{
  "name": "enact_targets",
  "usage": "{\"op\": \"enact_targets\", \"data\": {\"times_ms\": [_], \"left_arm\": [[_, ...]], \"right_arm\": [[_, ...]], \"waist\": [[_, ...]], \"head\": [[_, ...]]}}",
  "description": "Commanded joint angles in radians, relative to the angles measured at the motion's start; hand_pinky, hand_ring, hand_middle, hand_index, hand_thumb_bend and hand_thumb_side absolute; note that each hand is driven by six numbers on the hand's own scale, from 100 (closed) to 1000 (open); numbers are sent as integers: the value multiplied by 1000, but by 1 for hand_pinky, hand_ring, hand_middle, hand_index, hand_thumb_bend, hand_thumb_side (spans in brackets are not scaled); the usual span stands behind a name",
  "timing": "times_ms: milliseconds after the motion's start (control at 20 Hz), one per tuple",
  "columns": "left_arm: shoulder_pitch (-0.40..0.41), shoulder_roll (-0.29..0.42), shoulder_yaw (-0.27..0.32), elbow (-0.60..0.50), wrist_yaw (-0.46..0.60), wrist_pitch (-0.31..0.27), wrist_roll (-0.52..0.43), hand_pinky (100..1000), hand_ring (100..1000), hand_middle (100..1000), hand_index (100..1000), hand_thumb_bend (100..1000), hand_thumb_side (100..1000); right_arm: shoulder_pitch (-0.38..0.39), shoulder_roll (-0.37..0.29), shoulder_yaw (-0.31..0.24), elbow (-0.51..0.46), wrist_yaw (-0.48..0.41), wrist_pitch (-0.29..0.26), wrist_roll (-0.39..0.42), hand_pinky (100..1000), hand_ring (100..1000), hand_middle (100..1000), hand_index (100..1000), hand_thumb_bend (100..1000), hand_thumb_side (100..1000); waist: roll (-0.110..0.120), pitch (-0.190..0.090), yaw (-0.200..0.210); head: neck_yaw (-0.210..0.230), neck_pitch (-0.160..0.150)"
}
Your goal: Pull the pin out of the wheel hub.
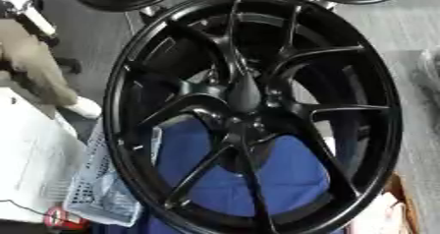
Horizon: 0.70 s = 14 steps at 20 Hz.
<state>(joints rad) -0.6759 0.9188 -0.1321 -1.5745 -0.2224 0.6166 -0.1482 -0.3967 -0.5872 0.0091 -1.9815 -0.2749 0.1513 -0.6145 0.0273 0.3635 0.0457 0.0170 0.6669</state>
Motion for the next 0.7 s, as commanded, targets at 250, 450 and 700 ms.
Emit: {"op": "enact_targets", "data": {"times_ms": [250, 450, 700], "left_arm": [[0, -1, 0, 49, -34, -43, -40, 883, 841, 798, 838, 456, 518], [-1, -5, 2, 59, -54, -44, -55, 881, 868, 826, 862, 516, 508], [-3, -9, 7, 54, -64, -39, -58, 875, 859, 814, 851, 499, 503]], "right_arm": [[-15, -18, -11, -19, 9, -1, -4, 722, 687, 724, 734, 100, 447], [-14, -16, -10, -19, 7, 0, -5, 722, 687, 723, 733, 100, 449], [-14, -14, -8, -19, 6, 0, -5, 722, 687, 724, 733, 100, 451]], "waist": [[-3, -15, -3], [-1, -14, -3], [0, -15, -3]], "head": [[5, -15], [5, -13], [5, -12]]}}
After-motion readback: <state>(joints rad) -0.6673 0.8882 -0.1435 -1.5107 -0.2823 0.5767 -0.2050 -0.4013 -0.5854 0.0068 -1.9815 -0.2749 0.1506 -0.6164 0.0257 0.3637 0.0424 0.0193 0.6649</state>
